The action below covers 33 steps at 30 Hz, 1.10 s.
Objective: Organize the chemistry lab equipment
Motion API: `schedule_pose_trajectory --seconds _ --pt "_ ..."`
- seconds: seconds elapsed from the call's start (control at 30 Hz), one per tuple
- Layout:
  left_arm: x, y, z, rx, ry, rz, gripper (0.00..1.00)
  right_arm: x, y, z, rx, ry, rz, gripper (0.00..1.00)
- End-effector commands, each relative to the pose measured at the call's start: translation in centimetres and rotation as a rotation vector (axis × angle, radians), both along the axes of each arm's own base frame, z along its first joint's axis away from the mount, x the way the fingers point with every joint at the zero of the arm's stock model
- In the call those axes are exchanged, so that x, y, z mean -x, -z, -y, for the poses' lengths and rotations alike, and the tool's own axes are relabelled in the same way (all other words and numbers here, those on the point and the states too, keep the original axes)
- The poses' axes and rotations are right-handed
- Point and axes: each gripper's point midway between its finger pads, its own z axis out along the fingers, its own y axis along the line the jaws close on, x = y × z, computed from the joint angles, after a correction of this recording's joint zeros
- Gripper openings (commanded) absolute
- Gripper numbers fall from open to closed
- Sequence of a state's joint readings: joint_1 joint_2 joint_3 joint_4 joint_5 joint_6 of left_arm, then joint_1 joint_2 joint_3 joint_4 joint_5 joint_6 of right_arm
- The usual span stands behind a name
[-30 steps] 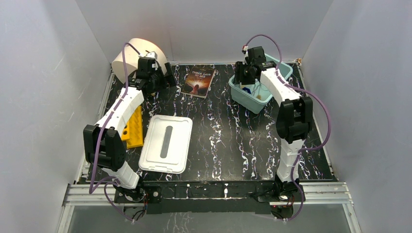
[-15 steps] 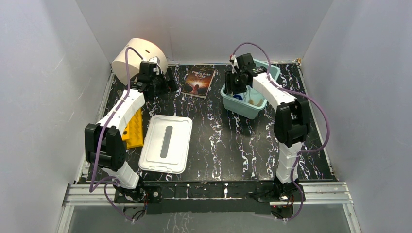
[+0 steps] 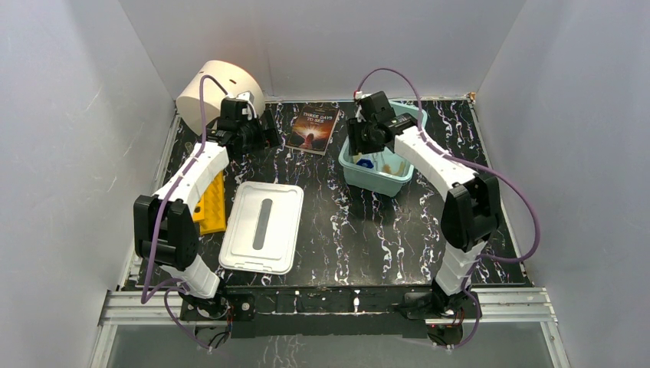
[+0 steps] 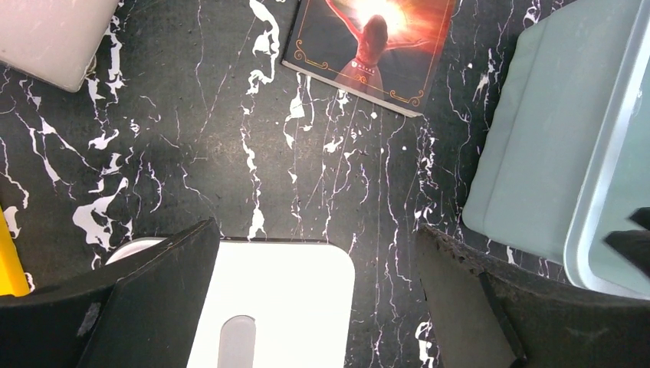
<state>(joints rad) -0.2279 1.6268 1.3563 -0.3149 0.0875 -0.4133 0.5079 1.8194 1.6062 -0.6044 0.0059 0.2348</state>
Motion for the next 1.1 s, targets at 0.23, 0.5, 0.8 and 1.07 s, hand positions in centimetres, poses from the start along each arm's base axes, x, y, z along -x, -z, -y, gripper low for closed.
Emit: schedule_pose_trajectory --seconds 0.23,0.5,0.8,1.07 --pt "1.1 -4.4 -1.8 -0.062 -0.030 0.062 0.98 0.2 -12.0 -3.6 -0.046 0.037 0.331 0.57" --pt "-0.6 -13.9 -5.9 -0.179 -0.214 0.227 0.98 4.3 -9.5 -11.1 0.041 -0.012 0.316 0.59" --pt "2.1 -22.4 -10.0 -0.261 -0.371 0.403 0.98 8.0 -0.8 -14.7 -0.011 -0.016 0.043 0.62" --pt "3.5 -22.7 -8.9 -0.204 -0.319 0.416 0.98 9.0 6.4 -16.2 0.180 0.091 -0.156 0.62"
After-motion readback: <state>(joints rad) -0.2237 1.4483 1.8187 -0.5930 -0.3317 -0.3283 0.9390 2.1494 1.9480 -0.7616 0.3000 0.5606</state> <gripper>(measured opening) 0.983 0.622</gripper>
